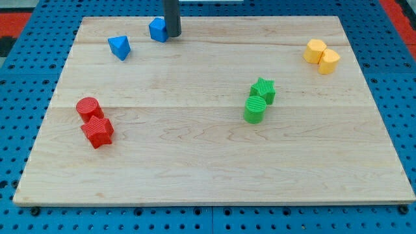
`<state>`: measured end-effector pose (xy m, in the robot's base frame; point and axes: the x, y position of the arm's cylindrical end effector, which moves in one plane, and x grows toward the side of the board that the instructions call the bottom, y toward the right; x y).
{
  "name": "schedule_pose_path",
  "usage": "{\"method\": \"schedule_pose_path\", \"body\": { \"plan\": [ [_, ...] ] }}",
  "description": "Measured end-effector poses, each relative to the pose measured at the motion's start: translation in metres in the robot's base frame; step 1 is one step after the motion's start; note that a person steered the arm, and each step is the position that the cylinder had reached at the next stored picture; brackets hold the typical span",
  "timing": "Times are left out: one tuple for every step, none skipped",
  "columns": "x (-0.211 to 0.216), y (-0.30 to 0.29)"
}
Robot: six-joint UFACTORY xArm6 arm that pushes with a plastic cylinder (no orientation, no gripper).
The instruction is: Push the blue cube into the blue triangle
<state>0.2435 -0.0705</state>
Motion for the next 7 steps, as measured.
{"method": "schedule_pose_path", "body": {
  "plan": [
    [0.006, 0.045],
    [-0.014, 0.036],
    [-0.014, 0.01],
    [-0.014, -0.013],
    [-0.013, -0.031],
    [-0.006, -0.048],
    [0.002, -0.061]
  ]
}}
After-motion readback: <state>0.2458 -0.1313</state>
